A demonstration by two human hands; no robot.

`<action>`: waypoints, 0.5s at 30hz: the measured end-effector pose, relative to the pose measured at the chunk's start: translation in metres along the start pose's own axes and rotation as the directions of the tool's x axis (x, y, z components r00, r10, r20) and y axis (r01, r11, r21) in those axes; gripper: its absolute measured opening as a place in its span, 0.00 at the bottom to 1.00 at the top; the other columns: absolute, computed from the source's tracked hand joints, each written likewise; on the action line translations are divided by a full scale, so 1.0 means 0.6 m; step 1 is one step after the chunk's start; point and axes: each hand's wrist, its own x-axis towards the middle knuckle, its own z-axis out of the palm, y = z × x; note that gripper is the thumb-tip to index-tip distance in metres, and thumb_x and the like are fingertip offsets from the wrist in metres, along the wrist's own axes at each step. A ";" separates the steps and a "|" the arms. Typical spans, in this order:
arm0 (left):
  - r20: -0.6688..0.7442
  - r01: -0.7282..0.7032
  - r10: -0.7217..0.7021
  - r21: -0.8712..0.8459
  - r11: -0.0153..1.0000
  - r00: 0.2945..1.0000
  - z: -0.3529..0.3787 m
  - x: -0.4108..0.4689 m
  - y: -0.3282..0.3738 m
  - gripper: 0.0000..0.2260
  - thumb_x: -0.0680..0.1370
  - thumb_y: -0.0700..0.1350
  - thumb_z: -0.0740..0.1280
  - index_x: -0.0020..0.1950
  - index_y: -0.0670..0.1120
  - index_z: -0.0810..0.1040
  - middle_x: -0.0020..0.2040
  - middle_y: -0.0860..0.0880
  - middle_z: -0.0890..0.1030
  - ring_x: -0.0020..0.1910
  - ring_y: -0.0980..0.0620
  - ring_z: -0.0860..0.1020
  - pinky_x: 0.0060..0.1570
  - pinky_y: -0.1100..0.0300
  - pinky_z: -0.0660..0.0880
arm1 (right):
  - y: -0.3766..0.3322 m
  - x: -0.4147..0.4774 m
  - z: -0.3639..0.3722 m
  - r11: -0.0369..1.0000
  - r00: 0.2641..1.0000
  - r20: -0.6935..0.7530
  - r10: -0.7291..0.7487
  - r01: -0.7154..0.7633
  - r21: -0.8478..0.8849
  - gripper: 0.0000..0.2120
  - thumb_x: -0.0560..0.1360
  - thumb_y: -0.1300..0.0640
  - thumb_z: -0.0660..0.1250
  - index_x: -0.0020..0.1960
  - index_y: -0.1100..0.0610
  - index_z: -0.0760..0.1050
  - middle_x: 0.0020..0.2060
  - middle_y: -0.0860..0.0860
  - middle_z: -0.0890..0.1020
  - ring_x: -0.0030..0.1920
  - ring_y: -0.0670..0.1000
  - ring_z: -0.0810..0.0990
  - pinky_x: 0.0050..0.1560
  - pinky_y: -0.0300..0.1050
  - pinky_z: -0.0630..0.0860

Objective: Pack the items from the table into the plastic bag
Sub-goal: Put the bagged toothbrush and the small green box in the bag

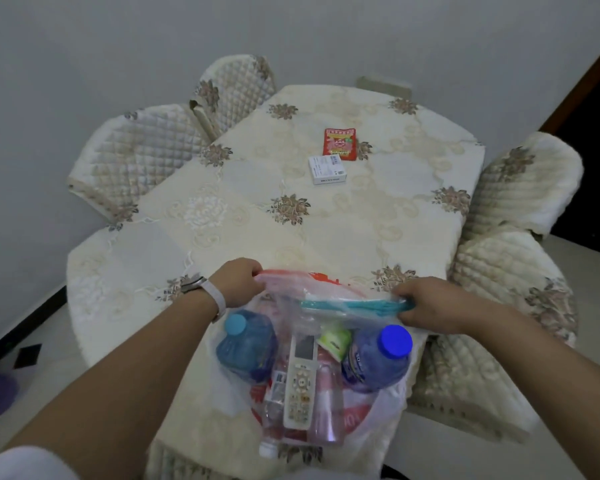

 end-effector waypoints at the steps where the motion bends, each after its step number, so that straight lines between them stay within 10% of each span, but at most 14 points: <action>1: -0.036 0.020 -0.022 -0.058 0.998 0.999 0.000 -0.001 0.001 0.09 0.77 0.45 0.67 0.36 0.47 0.75 0.34 0.50 0.75 0.38 0.48 0.74 0.35 0.58 0.66 | -0.007 0.012 0.004 1.000 1.000 0.014 -0.024 0.024 0.011 0.07 0.70 0.53 0.69 0.48 0.49 0.77 0.40 0.46 0.79 0.43 0.48 0.77 0.38 0.39 0.67; 15: -0.165 -0.022 -0.057 -0.440 0.898 0.985 -0.009 -0.021 0.019 0.02 0.74 0.44 0.72 0.43 0.47 0.83 0.36 0.48 0.83 0.33 0.59 0.75 0.36 0.67 0.71 | -0.138 0.181 0.086 0.943 0.959 0.023 -0.284 0.275 0.188 0.07 0.71 0.54 0.68 0.47 0.56 0.79 0.43 0.51 0.82 0.44 0.52 0.78 0.43 0.42 0.73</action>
